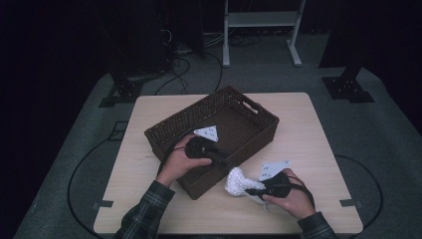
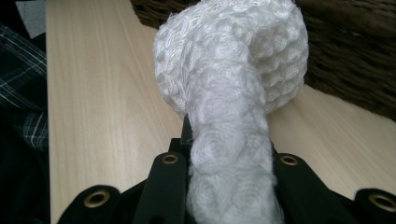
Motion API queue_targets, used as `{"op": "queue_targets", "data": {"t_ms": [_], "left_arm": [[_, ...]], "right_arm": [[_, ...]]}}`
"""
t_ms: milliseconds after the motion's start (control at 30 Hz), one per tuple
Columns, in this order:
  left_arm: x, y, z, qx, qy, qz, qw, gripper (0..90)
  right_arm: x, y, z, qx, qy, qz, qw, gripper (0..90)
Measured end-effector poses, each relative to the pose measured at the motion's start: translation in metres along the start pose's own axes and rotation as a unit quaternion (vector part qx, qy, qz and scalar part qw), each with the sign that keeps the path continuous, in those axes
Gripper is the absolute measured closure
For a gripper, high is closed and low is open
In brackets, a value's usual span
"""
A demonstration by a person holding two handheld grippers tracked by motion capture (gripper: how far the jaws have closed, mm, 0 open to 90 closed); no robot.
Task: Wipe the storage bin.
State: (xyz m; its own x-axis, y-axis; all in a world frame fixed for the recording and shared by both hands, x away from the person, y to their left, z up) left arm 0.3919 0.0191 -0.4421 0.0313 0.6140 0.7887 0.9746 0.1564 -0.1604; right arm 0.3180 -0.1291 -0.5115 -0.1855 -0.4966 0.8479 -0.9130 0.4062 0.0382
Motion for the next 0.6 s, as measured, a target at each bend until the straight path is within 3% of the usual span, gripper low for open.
{"op": "queue_targets", "data": {"t_ms": [133,400,600], "left_arm": [[0.007,0.0,0.0,0.003,-0.006,-0.011,0.9999,58.1],[0.038,0.005,0.006,0.034,-0.039,-0.017,0.9985,65.3],[0.055,0.003,0.019,0.039,-0.034,-0.039,0.9979,67.1]], "right_arm": [[0.008,-0.01,0.012,-0.019,-0.008,0.007,0.9998,74.1],[0.022,-0.029,0.037,-0.068,-0.011,0.026,0.9973,74.1],[0.032,-0.037,0.055,-0.094,-0.013,0.041,0.9947,74.0]]}}
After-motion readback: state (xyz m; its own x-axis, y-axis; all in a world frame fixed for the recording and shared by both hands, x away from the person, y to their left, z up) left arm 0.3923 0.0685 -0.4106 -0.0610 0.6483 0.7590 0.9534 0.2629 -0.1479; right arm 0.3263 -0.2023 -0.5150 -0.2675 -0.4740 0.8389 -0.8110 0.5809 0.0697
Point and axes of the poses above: each handheld gripper's, and its own axes: x roughly backward along the jaws, z roughly out of its underside, y roughly to its left, the point moved 8 cm from there along -x, roughly forward along the jaws, and after that the axes turned 14 degrees about y, right-handed, at the moved point
